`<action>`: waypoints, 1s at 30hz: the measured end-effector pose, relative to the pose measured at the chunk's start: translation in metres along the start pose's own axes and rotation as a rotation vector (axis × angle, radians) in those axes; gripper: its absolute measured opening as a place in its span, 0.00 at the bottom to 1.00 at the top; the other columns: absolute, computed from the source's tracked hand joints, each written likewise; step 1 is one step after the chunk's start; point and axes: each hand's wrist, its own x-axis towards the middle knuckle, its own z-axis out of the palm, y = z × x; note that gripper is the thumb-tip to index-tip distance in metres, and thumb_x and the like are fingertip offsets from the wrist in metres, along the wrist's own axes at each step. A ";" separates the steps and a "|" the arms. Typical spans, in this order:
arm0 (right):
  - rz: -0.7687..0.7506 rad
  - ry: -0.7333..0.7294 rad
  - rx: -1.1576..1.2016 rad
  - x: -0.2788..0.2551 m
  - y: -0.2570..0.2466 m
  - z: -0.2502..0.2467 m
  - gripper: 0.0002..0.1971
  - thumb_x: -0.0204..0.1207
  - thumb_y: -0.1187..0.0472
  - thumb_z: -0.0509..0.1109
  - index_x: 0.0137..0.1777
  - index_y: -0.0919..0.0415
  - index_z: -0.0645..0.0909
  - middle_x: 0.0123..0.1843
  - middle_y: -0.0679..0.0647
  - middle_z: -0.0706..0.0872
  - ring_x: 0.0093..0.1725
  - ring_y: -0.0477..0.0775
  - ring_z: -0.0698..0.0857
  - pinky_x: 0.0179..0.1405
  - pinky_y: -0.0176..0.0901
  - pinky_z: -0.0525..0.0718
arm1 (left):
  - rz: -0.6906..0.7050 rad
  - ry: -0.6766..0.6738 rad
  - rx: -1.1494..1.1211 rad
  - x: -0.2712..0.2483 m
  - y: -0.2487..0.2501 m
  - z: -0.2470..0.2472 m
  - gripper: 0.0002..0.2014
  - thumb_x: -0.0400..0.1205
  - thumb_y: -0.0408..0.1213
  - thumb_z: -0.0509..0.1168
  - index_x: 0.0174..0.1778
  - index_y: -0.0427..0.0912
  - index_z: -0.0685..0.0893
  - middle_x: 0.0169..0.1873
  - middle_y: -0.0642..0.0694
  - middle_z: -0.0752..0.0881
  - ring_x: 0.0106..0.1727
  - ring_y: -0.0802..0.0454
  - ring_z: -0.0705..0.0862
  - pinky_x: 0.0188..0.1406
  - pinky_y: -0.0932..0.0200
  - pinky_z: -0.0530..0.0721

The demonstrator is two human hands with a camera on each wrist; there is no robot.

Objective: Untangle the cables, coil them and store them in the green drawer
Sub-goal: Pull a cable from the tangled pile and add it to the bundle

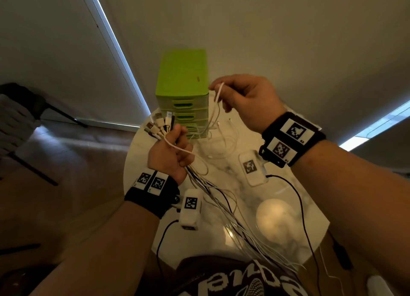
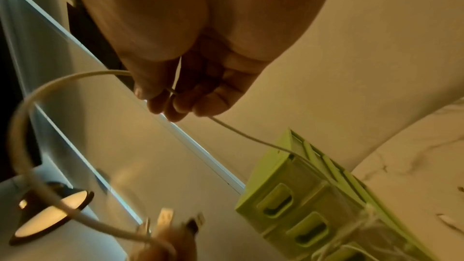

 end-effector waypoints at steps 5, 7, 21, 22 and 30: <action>0.083 -0.128 -0.179 -0.023 0.014 0.010 0.08 0.86 0.57 0.71 0.54 0.55 0.93 0.38 0.51 0.91 0.29 0.43 0.81 0.31 0.37 0.81 | -0.033 -0.075 0.168 0.003 -0.006 0.020 0.07 0.87 0.39 0.62 0.54 0.45 0.85 0.20 0.53 0.60 0.18 0.58 0.58 0.17 0.66 0.53; 0.058 -0.100 -0.110 -0.027 0.015 0.014 0.07 0.84 0.60 0.72 0.53 0.59 0.92 0.42 0.49 0.91 0.35 0.38 0.85 0.36 0.30 0.81 | -0.026 -0.085 0.285 0.001 -0.013 0.026 0.08 0.86 0.37 0.66 0.40 0.46 0.81 0.20 0.51 0.61 0.17 0.56 0.58 0.17 0.67 0.55; 0.244 -0.222 0.244 -0.040 0.057 0.019 0.21 0.80 0.54 0.70 0.72 0.57 0.84 0.36 0.57 0.79 0.35 0.57 0.75 0.34 0.50 0.74 | -0.058 -0.139 0.145 -0.009 0.000 0.026 0.11 0.87 0.35 0.60 0.39 0.39 0.78 0.19 0.50 0.66 0.17 0.57 0.62 0.19 0.62 0.54; 0.291 -0.293 0.317 -0.041 0.064 0.022 0.24 0.78 0.52 0.69 0.73 0.56 0.83 0.37 0.59 0.77 0.36 0.59 0.73 0.34 0.51 0.71 | -0.066 -0.137 0.122 -0.009 0.001 0.024 0.12 0.87 0.35 0.59 0.37 0.39 0.78 0.19 0.50 0.66 0.17 0.57 0.62 0.18 0.64 0.55; 0.381 -0.446 0.100 -0.050 0.105 0.039 0.26 0.72 0.43 0.75 0.71 0.47 0.83 0.43 0.57 0.87 0.42 0.50 0.82 0.44 0.51 0.82 | -0.041 -0.140 0.027 -0.013 0.017 0.009 0.05 0.83 0.35 0.58 0.41 0.43 0.74 0.19 0.53 0.65 0.17 0.60 0.61 0.13 0.66 0.62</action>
